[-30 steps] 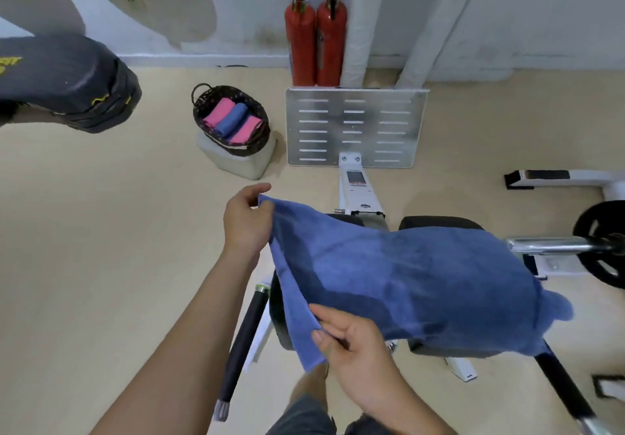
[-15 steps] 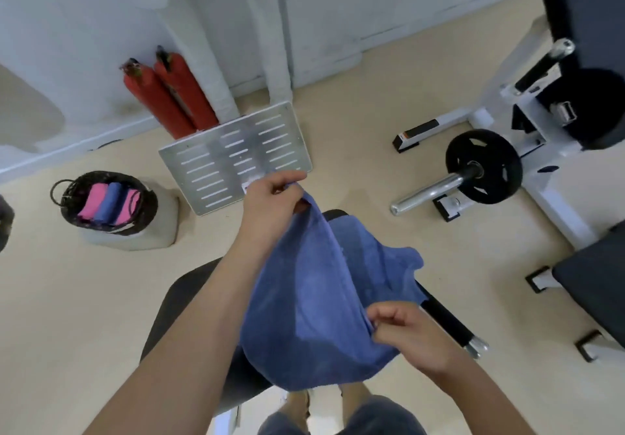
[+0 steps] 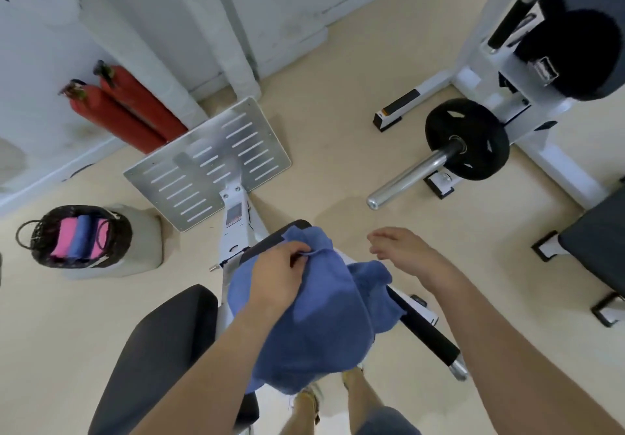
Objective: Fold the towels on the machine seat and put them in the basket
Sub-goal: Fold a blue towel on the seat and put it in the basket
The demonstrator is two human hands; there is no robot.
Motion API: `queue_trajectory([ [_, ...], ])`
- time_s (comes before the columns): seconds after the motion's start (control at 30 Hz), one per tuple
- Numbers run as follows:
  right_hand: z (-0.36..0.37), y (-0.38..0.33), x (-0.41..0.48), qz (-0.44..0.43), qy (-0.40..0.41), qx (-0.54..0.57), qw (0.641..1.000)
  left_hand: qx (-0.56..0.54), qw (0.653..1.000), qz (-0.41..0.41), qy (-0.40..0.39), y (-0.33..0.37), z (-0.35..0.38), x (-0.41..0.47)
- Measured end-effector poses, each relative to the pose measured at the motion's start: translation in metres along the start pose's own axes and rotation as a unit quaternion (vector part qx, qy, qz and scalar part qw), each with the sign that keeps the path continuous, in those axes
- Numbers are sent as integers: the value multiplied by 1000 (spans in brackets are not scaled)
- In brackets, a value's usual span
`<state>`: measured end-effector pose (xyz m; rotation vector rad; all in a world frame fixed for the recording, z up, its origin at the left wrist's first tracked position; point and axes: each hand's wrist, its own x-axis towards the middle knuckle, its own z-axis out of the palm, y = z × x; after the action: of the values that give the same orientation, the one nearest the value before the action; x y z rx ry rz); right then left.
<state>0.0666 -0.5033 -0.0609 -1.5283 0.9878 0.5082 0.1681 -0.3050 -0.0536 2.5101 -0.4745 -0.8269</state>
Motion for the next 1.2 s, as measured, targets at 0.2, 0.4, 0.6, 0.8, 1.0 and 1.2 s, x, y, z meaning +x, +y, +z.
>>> queue_trajectory([
  [0.2,34,-1,91,88,-105,59,989,30,999,0,21,-5,8,7],
  [0.4,58,-2,119,90,-143,30,985,-1,999,8,-31,-12,11,28],
  [0.6,48,-22,95,-37,21,104,994,-90,993,-64,-27,-11,-10,55],
  [0.8,41,-57,36,-86,-17,164,983,-166,984,35,-47,14,-47,51],
  [1.0,50,-79,0,-96,7,223,970,-178,982,61,-31,36,-68,32],
  [1.2,46,-88,-21,-116,21,209,971,-142,983,119,-1,37,-71,24],
])
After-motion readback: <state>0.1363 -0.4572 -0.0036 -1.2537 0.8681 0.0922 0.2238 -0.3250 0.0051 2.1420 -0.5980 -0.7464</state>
